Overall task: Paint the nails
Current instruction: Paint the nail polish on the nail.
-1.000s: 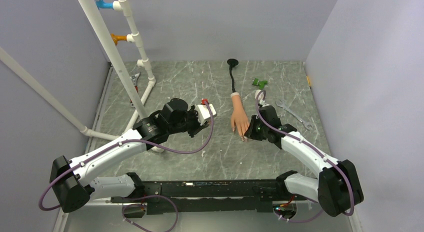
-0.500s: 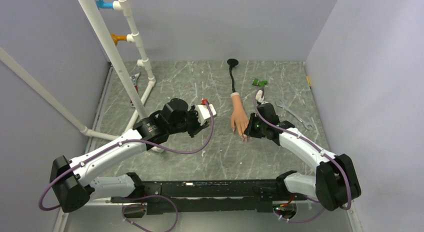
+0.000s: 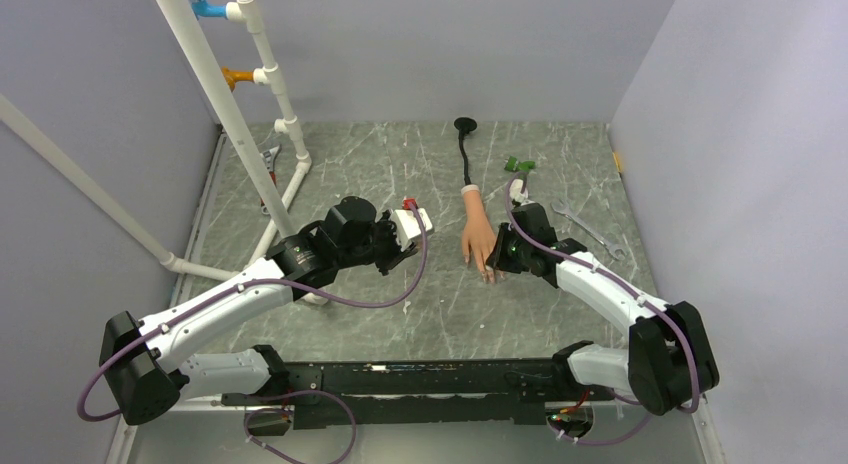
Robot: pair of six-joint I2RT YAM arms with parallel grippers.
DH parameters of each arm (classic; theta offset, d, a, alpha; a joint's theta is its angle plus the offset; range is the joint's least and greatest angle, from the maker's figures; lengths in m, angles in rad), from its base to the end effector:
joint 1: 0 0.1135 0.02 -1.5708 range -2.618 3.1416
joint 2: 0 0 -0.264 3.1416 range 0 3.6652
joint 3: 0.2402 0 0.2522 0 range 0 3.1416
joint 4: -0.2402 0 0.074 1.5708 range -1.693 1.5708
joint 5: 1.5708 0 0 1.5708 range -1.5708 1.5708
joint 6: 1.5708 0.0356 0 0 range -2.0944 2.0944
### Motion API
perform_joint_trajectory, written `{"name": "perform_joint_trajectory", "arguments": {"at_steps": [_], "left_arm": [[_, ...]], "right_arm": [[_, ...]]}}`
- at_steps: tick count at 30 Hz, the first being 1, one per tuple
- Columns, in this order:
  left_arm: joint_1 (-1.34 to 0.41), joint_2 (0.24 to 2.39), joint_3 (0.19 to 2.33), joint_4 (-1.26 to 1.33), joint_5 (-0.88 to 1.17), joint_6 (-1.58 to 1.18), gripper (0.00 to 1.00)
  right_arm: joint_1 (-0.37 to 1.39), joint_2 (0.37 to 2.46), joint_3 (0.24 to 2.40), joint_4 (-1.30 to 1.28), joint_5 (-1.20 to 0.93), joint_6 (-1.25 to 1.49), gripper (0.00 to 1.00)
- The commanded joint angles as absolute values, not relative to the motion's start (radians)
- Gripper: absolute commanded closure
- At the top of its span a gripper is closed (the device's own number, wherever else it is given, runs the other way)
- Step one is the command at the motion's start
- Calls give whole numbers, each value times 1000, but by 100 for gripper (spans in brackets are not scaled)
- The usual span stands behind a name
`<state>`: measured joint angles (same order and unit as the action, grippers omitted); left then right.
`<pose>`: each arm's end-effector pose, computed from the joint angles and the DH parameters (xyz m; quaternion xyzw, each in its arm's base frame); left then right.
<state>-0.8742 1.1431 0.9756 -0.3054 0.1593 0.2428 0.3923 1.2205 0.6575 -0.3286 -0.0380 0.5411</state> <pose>0.1620 -0.2024 0.3223 0.4858 0.6992 -0.2260 0.4734 0.2189 0.0920 0.1962 0.0638 0.9406 0.1658 0.2894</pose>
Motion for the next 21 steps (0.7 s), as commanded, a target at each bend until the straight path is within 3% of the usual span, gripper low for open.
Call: {"name": "perform_joint_trajectory", "arguments": {"at_steps": [1,21], "left_arm": [[-879,1131,1016,-288,150,251,100],[-882,1111,1016,-291,145,255,100]], "right_arm": [[388,1225,691,-292,-36,525,100],[388,1141,618,-323,-60,546,100]]}}
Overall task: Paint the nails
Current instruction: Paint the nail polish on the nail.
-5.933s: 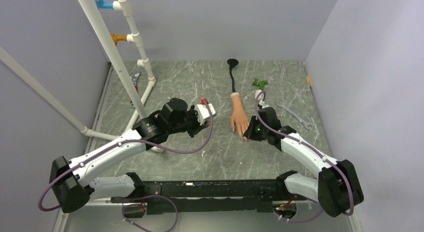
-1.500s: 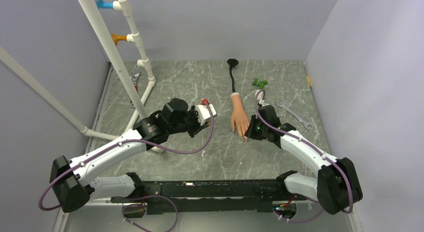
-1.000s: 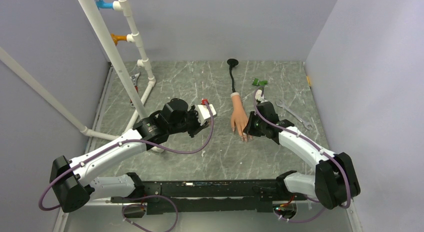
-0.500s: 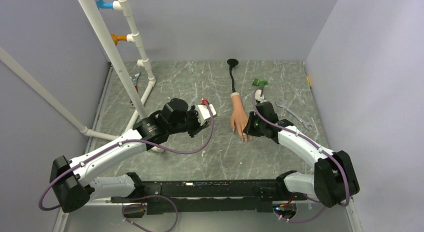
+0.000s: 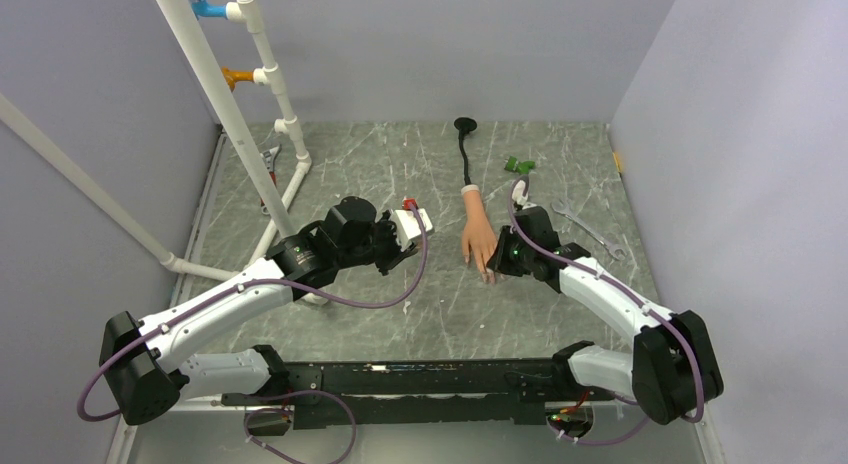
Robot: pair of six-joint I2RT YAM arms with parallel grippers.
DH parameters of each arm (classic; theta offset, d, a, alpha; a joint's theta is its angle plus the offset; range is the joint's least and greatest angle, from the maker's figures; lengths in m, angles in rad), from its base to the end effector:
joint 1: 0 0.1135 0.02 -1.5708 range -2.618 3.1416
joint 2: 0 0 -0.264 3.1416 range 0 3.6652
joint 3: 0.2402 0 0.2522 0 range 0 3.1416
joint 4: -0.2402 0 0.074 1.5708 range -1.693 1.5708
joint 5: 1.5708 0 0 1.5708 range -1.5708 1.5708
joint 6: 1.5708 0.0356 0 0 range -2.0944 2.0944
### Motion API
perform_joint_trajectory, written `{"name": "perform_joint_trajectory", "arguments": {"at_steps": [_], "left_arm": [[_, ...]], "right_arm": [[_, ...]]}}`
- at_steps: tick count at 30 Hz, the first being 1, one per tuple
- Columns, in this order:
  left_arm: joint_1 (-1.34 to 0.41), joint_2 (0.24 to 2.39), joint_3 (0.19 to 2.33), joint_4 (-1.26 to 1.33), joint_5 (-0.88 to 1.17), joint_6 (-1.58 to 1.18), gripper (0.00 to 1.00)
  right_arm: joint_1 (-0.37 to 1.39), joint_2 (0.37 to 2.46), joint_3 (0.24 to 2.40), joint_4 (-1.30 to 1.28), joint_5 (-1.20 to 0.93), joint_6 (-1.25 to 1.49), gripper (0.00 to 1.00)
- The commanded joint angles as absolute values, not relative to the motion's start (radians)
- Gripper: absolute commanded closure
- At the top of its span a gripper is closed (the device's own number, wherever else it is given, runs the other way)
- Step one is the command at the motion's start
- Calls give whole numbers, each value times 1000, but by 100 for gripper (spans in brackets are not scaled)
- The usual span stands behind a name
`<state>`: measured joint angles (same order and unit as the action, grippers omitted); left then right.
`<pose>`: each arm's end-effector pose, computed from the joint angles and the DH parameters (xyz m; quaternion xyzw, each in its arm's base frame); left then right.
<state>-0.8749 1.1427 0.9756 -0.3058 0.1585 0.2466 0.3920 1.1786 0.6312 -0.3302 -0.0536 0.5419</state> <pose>0.1618 -0.2025 0.3224 0.4872 0.6982 -0.2250 0.4738 0.2114 0.0894 0.1969 0.0613 0.9382 0.1754 0.2919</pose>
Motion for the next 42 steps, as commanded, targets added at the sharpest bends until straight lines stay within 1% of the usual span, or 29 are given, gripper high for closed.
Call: {"name": "perform_joint_trajectory", "arguments": {"at_steps": [1,11,22,28,37,42], "left_arm": [[-882,1111,1016,-290,145,255,100],[-885,1105,1015,-291,140,256,100],[-886,1099,1011,-289,133,259,100],[-887,1112,1014,-290,128,260,100],[-886,1076,1003,-281,129,257,100],[-886,1077,1025,-318,231,263,100]], "right_arm": [[388,1136,611,-326,-59,548,100],[390,1111,573,-321,-74,566,100],[390,1097,594,-337,-91,566,100],[390,994,619,-347,-166,538,100],[390,874,748,-402,-201,473,100],[389,801,753,-354,-207,463,100]]}}
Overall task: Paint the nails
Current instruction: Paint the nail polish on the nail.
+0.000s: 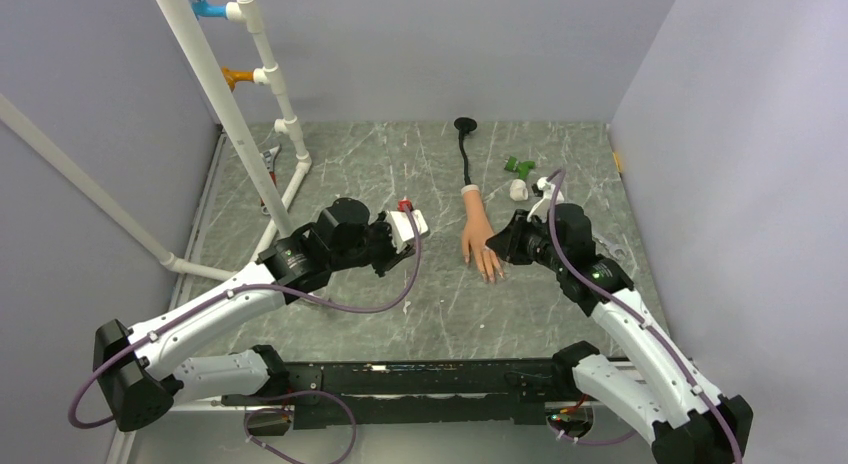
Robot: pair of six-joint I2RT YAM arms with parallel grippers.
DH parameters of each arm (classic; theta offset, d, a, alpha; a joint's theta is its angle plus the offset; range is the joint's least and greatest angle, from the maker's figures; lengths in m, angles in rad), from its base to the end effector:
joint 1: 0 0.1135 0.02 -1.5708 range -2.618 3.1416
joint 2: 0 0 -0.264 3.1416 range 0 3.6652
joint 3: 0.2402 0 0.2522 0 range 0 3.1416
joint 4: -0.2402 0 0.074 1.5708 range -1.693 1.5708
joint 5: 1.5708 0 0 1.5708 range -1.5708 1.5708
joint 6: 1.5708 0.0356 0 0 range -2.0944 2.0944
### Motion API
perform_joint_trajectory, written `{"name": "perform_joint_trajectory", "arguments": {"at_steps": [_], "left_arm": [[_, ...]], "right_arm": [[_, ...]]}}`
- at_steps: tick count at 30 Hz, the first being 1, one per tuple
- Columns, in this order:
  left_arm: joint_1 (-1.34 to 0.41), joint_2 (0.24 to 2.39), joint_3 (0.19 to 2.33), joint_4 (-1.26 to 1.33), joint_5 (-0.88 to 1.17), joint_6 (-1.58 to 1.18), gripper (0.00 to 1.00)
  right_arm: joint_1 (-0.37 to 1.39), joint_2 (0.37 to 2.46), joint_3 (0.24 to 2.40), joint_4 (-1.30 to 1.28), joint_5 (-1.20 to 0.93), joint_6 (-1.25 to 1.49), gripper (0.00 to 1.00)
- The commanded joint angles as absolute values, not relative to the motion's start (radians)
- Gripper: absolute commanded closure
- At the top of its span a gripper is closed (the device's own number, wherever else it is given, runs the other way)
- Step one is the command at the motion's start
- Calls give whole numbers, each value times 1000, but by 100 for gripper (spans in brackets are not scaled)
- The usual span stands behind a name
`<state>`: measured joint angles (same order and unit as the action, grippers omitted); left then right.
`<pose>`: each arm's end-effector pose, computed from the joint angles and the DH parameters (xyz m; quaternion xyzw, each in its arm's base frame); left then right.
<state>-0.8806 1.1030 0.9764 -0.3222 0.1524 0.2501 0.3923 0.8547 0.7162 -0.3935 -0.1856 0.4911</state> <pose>0.1549 -0.1961 0.3304 0.4865 0.6912 -0.2258 0.4844 0.1745 0.0793 0.2830 -0.0032 0.8656 0.2840 0.4124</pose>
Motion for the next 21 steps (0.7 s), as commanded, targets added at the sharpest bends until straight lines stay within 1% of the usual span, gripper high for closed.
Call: {"name": "perform_joint_trajectory", "arguments": {"at_steps": [1,15,21], "left_arm": [[-886,1076,1026,-320,238,262,100],[-887,1035,1018,-301,235,257,100],[-886,996,966,-232,308,296,100]], "right_arm": [[390,789,754,-348,-213,461,100],[389,748,801,-352,-202,449,100],[389,739,819,-313,-227,465,100]]}}
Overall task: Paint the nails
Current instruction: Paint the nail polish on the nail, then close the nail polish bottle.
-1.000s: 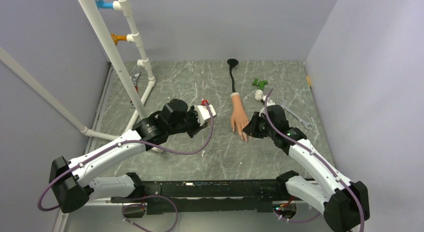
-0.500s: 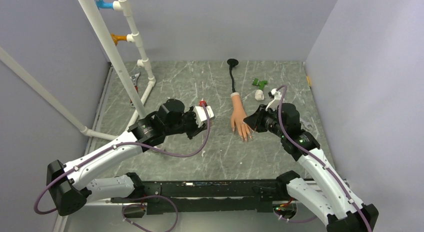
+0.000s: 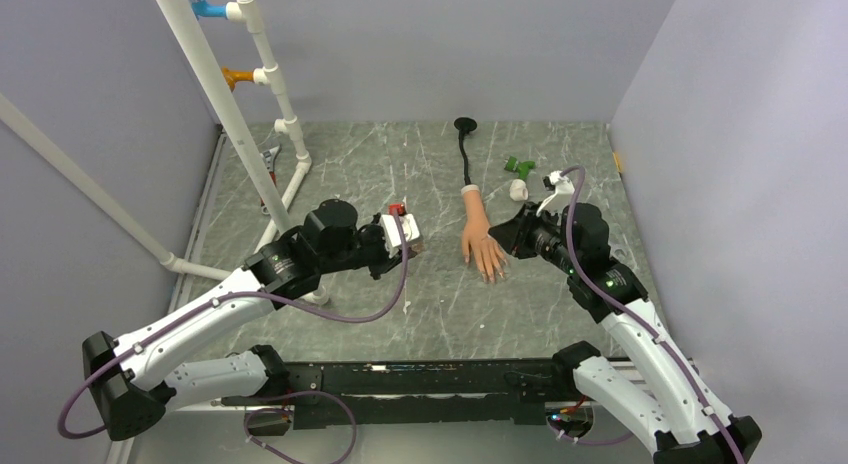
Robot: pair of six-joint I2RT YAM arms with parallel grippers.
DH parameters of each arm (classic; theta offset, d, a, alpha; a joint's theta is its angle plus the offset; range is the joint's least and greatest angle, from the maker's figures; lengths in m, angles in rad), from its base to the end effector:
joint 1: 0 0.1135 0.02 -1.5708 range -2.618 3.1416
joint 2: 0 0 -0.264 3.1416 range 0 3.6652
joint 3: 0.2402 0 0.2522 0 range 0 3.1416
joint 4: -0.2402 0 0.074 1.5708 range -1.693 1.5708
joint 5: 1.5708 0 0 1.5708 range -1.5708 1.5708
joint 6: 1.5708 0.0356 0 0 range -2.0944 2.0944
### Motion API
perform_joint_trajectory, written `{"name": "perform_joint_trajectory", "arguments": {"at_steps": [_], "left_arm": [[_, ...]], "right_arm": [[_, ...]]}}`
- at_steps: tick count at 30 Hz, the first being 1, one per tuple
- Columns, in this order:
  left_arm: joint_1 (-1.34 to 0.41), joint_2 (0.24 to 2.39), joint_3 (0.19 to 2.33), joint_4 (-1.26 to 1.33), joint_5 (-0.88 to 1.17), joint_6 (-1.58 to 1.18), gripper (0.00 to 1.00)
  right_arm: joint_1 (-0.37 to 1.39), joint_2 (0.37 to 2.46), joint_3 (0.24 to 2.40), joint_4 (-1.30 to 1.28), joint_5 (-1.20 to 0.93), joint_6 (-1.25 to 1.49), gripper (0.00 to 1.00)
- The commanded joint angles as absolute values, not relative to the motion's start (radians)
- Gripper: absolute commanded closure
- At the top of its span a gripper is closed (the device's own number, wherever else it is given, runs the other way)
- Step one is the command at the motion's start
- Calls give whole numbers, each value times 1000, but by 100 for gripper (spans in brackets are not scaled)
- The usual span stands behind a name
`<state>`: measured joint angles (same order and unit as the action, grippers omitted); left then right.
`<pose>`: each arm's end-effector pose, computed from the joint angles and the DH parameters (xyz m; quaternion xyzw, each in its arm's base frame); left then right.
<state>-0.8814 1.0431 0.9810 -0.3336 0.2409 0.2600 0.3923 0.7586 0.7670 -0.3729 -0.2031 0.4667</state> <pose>0.1432 -0.1871 0.3444 0.5024 0.6593 -0.2635 0.4934 0.1585 0.0734 0.3184 -0.0270 0.8209 0.3109 0.4783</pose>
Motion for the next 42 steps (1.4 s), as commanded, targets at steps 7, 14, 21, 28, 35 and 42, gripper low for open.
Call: {"name": "perform_joint_trajectory", "arguments": {"at_steps": [7,14,21,28,35,42], "left_arm": [[-885,986,972,-258,355,306,100],[-882,1005,987,-278,373,303,100],[-877,1026,995,-286,373,291,100],[-876,1051,1008,-301,369,295,100],[-877,1030,997,-290,359,295,100],[-874,1021,988,-271,456,285,100]], "right_arm": [[389,704,801,-246,-298,466,100],[388,667,772,-196,-350,465,100],[389,661,757,-179,-368,466,100],[390,699,756,-135,-410,494,100],[391,723,768,-100,-450,502,100],[391,710,784,-55,-528,486,100]]}}
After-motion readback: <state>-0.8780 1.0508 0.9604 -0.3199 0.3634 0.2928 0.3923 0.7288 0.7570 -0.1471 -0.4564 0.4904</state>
